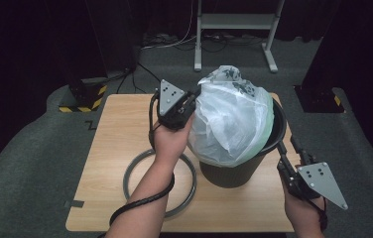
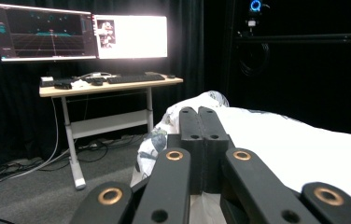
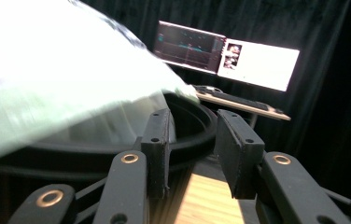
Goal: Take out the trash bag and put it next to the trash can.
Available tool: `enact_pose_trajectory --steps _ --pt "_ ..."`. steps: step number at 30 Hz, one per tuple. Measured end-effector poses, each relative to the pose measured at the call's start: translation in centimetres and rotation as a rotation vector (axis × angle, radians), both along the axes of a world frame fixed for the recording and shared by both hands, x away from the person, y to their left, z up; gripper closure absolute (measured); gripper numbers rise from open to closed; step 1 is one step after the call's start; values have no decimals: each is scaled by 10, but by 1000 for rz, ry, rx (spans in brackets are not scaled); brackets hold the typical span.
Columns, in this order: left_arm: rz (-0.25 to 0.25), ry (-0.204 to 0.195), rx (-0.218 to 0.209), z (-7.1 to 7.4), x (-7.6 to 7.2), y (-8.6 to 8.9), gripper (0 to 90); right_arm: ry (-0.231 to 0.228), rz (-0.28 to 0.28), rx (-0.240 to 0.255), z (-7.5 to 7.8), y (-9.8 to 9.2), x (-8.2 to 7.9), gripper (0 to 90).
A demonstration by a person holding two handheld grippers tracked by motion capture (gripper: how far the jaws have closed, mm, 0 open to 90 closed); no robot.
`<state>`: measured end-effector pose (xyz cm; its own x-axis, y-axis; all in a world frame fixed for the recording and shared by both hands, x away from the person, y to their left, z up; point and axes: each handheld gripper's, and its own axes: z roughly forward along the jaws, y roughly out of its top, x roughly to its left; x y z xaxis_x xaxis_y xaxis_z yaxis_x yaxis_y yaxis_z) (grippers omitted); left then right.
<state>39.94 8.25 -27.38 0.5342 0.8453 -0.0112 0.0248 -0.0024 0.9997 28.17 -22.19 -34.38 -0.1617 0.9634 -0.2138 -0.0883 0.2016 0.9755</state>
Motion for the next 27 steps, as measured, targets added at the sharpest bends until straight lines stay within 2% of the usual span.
enact_pose_trajectory --steps 1,4,6,10,12,17,20,27 --pt "-4 4 1 -1 0 -2 900 5 22 8 3 6 3 645" --pt "-3 1 9 0 1 -4 900 12 41 -1 4 13 6 649" --pt "-3 3 -1 1 3 -3 900 17 45 -6 4 17 7 668" --pt "12 -7 -20 6 4 1 900 55 54 1 8 17 10 679" --pt "24 -16 -35 10 3 7 900 71 55 3 9 18 11 691" --pt "66 -38 -51 17 1 25 900 89 33 -32 12 24 12 741" --pt "92 -42 -73 19 0 40 900 90 27 -41 12 25 12 748" --pt "140 -59 -94 22 -7 67 900 91 15 -45 12 28 14 748"
